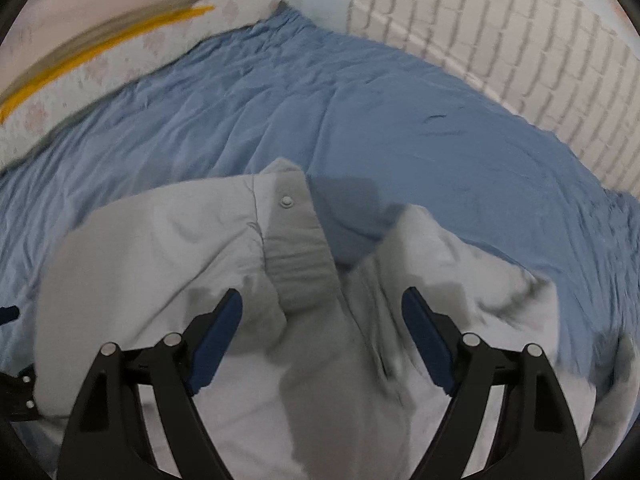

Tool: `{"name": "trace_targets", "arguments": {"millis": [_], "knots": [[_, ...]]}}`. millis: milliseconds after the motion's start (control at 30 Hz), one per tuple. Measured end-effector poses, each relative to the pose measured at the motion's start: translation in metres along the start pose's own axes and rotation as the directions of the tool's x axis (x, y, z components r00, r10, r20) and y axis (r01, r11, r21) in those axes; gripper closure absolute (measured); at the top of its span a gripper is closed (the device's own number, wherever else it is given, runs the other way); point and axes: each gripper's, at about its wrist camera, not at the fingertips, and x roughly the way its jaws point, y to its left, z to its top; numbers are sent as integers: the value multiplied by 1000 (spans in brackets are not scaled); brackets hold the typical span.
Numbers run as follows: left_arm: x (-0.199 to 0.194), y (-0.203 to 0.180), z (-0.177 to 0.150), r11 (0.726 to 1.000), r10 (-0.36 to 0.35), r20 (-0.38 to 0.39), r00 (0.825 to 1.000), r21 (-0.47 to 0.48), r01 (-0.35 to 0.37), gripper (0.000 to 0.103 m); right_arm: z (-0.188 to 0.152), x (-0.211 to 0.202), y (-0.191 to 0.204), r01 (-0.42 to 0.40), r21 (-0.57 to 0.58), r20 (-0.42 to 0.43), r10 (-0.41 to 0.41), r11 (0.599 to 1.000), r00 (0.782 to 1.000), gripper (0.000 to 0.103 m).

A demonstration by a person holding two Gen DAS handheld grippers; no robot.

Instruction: Fold large clothes

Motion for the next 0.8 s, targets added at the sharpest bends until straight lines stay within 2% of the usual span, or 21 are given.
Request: {"name": "trace_targets", "arguments": {"millis": [133,167,200,233,367,400,433,467,600,667,800], "knots": [[5,8,3,999,-39,-9,999,4,39,15,5,25,4,-79,-39,-48,77,996,996,23],[5,10,3,999,-50,-12,999,2,50,15,6,32,3,-115,-35,-75,112,993,991,26],[5,13,4,998,-62,-17,998,-5,62,15,6,37,3,-143,-33,-96,140,989,986,43],[5,15,4,997,-72,-22,997,-14,72,15,5,44,6,-183,-31,-127,177,983,976,44],[-2,20,3,997,-75,-14,997,-25,75,15,0,48,14,-157,-55,-120,150,986,981,53],[-7,24,1,997,-68,-10,998,-24,68,15,-3,43,13,-148,-36,-105,144,988,984,66],[-11,27,3,998,-62,-7,998,-25,62,15,-5,36,10,-144,-13,-87,143,989,986,90],[-13,34,5,999,-46,-5,999,-29,46,15,-7,25,6,-154,18,-68,155,988,986,96],[-21,36,-2,998,-50,-8,999,-43,50,16,-34,-28,-5,-38,29,-1,38,999,999,98],[-23,38,-6,998,-55,-10,998,-34,55,16,-51,-41,-14,5,22,-9,-5,1000,1000,98],[-30,35,-10,1000,-7,3,1000,4,7,16,-97,-73,-45,99,37,-35,-98,994,995,98]]}}
